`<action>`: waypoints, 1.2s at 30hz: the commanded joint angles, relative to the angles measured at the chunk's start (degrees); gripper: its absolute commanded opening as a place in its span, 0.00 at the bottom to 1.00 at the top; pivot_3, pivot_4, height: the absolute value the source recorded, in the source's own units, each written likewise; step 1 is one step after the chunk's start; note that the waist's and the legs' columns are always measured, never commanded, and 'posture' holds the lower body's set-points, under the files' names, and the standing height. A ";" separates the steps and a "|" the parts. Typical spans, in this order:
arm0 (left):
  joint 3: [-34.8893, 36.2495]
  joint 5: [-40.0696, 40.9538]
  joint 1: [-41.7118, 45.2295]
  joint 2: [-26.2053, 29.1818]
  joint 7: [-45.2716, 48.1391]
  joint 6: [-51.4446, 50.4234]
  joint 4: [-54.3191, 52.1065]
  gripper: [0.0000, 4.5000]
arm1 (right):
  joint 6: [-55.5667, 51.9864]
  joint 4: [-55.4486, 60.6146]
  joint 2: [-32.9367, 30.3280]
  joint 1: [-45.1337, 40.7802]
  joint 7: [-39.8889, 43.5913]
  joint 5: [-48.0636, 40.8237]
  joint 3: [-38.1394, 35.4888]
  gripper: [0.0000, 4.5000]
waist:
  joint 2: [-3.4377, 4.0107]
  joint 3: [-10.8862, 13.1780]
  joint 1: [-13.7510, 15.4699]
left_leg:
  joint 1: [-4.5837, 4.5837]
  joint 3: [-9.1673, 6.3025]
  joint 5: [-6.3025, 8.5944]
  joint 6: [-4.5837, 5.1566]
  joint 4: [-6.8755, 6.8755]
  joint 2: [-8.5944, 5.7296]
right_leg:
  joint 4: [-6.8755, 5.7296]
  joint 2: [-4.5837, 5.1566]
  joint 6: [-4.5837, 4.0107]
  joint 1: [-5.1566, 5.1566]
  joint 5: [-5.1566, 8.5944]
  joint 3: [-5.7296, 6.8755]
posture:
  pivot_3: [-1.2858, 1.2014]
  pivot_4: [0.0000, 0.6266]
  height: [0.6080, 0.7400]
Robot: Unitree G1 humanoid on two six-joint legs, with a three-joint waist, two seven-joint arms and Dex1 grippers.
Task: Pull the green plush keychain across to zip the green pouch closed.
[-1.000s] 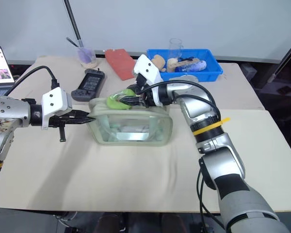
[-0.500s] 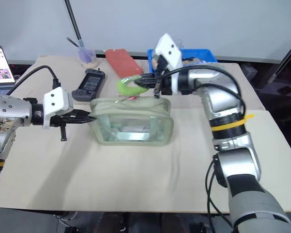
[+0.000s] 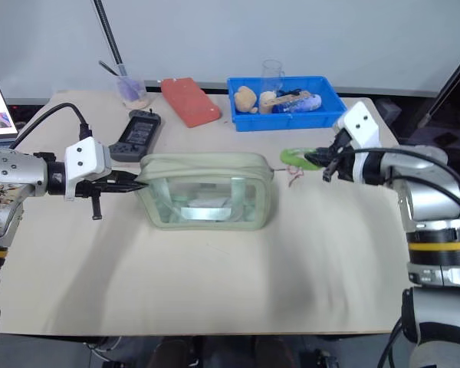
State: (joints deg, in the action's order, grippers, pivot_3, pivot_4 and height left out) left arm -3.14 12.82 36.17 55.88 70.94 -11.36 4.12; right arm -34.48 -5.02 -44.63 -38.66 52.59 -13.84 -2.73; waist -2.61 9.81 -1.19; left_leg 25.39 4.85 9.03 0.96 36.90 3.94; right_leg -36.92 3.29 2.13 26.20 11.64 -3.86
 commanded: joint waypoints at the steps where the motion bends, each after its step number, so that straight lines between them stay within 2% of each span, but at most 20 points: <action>1: -0.48 -2.21 0.44 0.09 -0.03 0.59 2.25 0.00 | -2.85 4.96 4.32 5.18 -4.53 -1.58 -0.38 0.01 | -0.03 -0.02 0.00 | -0.01 0.00 0.00 0.00 0.00 0.00 | 0.02 0.00 -0.01 -0.02 0.00 0.00 | 0.52 0.24 1.00; 4: -0.79 -2.19 0.79 -0.50 -0.20 0.86 2.43 0.00 | -5.97 9.99 10.71 8.59 -8.18 -2.66 2.38 0.01 | -0.01 -0.03 -0.15 | -0.06 0.02 0.00 0.00 0.00 0.00 | -0.04 -0.01 0.02 -0.03 -0.01 -0.02 | 0.52 0.24 1.00; 7: -0.64 -2.42 0.86 -0.80 -0.07 1.07 2.54 0.00 | -7.15 12.36 13.62 11.20 -9.29 -1.97 4.94 0.01 | 0.00 -0.03 -0.19 | -0.08 0.01 0.00 0.00 0.01 0.00 | -0.10 -0.01 0.03 -0.03 -0.02 -0.02 | 0.52 0.24 1.00; 11: -0.36 -2.44 0.60 -0.79 0.04 1.25 2.30 0.00 | -5.31 11.32 12.46 11.91 -8.64 -0.50 5.66 0.01 | -0.01 -0.04 -0.08 | -0.10 0.01 0.00 0.00 0.02 0.00 | -0.08 0.00 -0.04 -0.06 0.09 -0.02 | 0.52 0.24 1.00; 14: 1.20 -0.08 0.98 -1.17 0.11 -0.81 1.51 0.00 | -1.34 7.37 8.17 8.62 -6.47 1.50 4.91 0.01 | -0.01 -0.04 -0.11 | -0.11 0.01 0.00 0.00 0.02 0.00 | -0.08 -0.01 -0.06 -0.06 0.12 -0.02 | 0.52 0.24 1.00; 15: 1.94 1.27 1.23 -1.23 0.31 -2.55 1.10 0.08 | -1.18 6.54 6.82 6.97 -5.33 0.92 4.23 0.19 | 0.00 -0.03 -0.10 | -0.11 0.02 0.00 0.00 0.02 0.00 | -0.08 -0.01 -0.04 -0.06 0.14 -0.02 | 0.52 0.24 1.00; 19: 5.74 7.31 1.66 -0.49 0.86 -11.02 -1.02 0.43 | -1.50 4.88 0.61 0.39 0.84 -1.75 2.15 0.48 | 0.00 0.03 -0.03 | -0.08 0.02 -0.01 0.00 0.02 0.00 | -0.07 0.00 -0.01 -0.01 0.15 -0.02 | 0.52 0.24 1.00; 24: 13.90 17.56 3.65 3.09 0.28 -27.62 -2.26 0.96 | -5.34 5.35 -7.28 -8.56 11.15 -8.27 -0.25 0.86 | 0.01 0.07 -0.07 | 0.01 -0.01 0.02 0.03 -0.04 0.01 | -0.03 -0.02 0.02 0.06 0.13 -0.02 | 0.52 0.24 1.00; 25: 15.26 19.17 3.68 4.24 0.53 -30.06 -2.57 1.00 | -6.83 6.13 -8.07 -9.90 12.63 -10.19 -0.78 0.95 | 0.01 0.07 -0.14 | 0.01 -0.03 0.03 0.05 -0.04 0.03 | -0.02 -0.04 0.17 0.06 0.22 -0.01 | 0.52 0.24 1.00; 26: 16.59 20.66 3.39 5.68 1.10 -32.22 -2.98 1.00 | -9.69 7.12 -8.52 -11.66 13.83 -13.19 -1.80 1.00 | 0.01 0.07 -0.21 | 0.00 -0.03 0.04 0.05 -0.06 0.03 | -0.02 -0.04 0.22 0.06 0.25 -0.01 | 0.52 0.24 1.00; 31: 21.12 23.22 1.87 10.04 0.39 -36.15 -4.09 1.00 | -22.41 13.81 -9.50 -16.26 16.11 -27.09 -6.45 1.00 | 0.03 0.08 -0.29 | -0.03 -0.03 0.05 0.06 -0.11 0.03 | -0.01 -0.02 0.05 0.05 0.33 -0.01 | 0.52 0.24 1.00; 36: 22.87 24.46 2.45 10.00 -2.40 -36.86 -4.82 1.00 | -22.07 17.24 -8.57 -14.08 12.21 -28.00 -6.59 1.00 | 0.02 0.08 0.44 | -0.03 0.02 0.05 0.04 -0.10 0.01 | 0.09 0.06 0.03 0.02 0.33 0.01 | 0.52 0.24 1.00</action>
State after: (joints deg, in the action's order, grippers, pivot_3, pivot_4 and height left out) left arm 17.86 36.21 37.64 65.03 69.38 -48.09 0.75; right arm -57.07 10.89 -52.69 -52.74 65.76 -41.44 -7.69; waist -2.58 9.89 -0.75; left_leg 25.37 4.88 9.08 0.99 36.81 3.94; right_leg -36.82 3.38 2.15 26.22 11.96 -3.85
